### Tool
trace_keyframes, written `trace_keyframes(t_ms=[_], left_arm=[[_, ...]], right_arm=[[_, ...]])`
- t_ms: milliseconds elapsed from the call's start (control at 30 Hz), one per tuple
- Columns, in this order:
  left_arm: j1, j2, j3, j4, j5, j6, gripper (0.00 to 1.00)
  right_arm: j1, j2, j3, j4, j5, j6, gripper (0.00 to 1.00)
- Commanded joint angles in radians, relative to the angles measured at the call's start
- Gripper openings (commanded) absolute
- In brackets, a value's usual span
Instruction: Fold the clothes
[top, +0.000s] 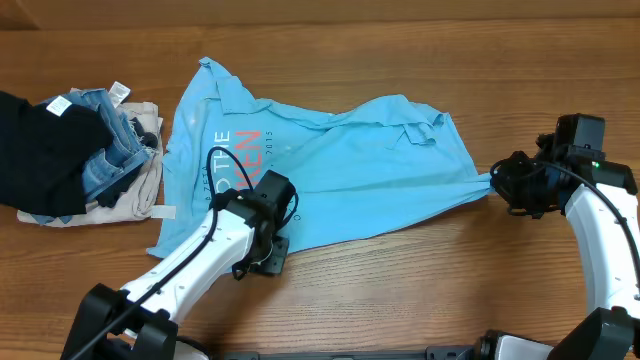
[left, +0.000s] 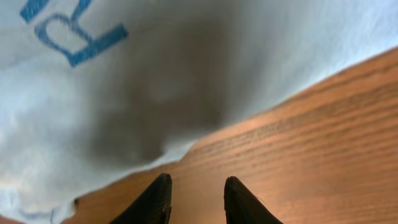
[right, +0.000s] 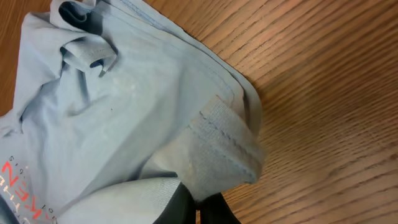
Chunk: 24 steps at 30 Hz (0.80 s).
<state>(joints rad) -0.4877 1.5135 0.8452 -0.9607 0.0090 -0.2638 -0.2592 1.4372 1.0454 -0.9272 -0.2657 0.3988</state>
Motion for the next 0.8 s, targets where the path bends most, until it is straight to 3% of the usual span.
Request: trace_keyframes(t_ms=[0, 200, 367, 467, 700, 767], left_arm=[[-0.003, 0.042, -0.008, 0.034, -0.020, -0.021, 0.33], [-0.003, 0.137, -0.008, 0.068, -0.023, -0.014, 0.33], [0.002, 0.147, -0.006, 0.105, -0.103, -0.013, 0.44], [0.011, 0.147, -0.006, 0.106, -0.114, -0.013, 0.39], [0.010, 0.149, -0.006, 0.145, -0.113, -0.013, 0.05], [0.010, 0.149, -0.006, 0.149, -0.113, -0.013, 0.04]], right_arm=[[0.002, -0.008, 0.016, 0.006, 0.002, -0.006, 0.04], [0.002, -0.008, 0.016, 0.006, 0.002, -0.006, 0.04], [0.002, -0.008, 0.016, 0.006, 0.002, -0.006, 0.04], [0.002, -0.008, 0.016, 0.005, 0.002, -0.006, 0.04], [0.002, -0.008, 0.016, 0.001, 0.002, -0.006, 0.04], [0.002, -0.008, 0.016, -0.002, 0.002, -0.006, 0.04]])
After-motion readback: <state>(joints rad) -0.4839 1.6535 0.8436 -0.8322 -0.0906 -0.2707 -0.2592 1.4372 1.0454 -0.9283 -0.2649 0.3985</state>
